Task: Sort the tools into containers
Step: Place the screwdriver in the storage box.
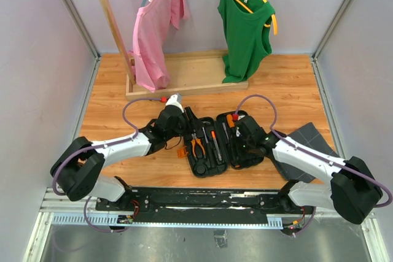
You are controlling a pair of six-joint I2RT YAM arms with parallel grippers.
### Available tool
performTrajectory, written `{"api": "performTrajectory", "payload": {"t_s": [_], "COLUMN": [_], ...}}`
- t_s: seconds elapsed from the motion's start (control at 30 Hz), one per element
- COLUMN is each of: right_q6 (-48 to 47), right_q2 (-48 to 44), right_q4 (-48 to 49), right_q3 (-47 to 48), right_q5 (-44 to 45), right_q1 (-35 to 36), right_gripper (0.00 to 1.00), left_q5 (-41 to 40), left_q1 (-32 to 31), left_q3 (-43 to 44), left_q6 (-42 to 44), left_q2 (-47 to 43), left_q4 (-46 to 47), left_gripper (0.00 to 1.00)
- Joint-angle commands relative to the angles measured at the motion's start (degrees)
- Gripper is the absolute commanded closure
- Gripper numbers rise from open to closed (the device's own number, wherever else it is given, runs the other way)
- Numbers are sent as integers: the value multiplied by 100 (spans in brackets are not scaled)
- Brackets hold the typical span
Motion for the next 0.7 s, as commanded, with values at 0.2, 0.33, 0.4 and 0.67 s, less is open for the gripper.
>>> {"api": "performTrajectory", "payload": {"t_s": [0.2,0.33,0.4,0.67], "right_q6": [-57,-129,-146,-231], "right_q2": [-491,-594,-595,-650], "right_q4": [-46,-93,-94,515], "right_q3": [199,165,135,-230], "right_q5": [177,358,354,-492], "right_q1": [-121,-157,-204,-339], "right_gripper": [51,53,56,57], "left_q5": [-77,-82,-40,330], "left_q1": [-43,-48,-52,-113], "left_q3": [445,879,1120,1628], "left_q6": [172,361,442,560], "left_q2": [164,404,634,1235], "left_q4": [-138,-564,-751,-1013], "left_gripper": [50,52,53,56]}}
